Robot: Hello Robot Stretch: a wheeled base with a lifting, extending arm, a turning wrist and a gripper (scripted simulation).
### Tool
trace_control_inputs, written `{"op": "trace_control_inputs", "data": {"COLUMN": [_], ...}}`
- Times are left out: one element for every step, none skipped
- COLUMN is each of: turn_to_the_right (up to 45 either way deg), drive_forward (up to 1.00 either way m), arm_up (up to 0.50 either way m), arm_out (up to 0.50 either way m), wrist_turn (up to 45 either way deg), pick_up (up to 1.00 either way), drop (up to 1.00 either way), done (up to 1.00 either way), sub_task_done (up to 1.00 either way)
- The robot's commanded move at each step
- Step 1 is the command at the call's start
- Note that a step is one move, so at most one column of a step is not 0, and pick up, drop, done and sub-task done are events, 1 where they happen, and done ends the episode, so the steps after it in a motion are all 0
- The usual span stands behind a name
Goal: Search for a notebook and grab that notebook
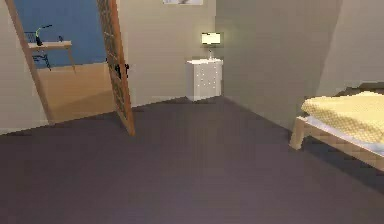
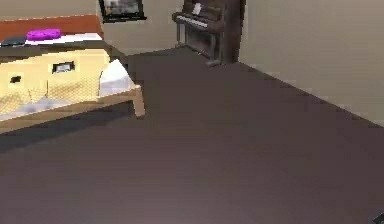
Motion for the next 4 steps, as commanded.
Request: {"op": "trace_control_inputs", "data": {"turn_to_the_right": [-27.0,0.0,0.0,-9.0], "drive_forward": [0.0,1.0,1.0,0.0], "arm_up": [0.0,0.0,0.0,0.0], "arm_out": [0.0,0.0,0.0,0.0], "wrist_turn": [0.0,0.0,0.0,0.0], "pick_up": [0.0,0.0,0.0,0.0], "drop": [0.0,0.0,0.0,0.0], "done": [0.0,0.0,0.0,0.0], "sub_task_done": [0.0,0.0,0.0,0.0]}}
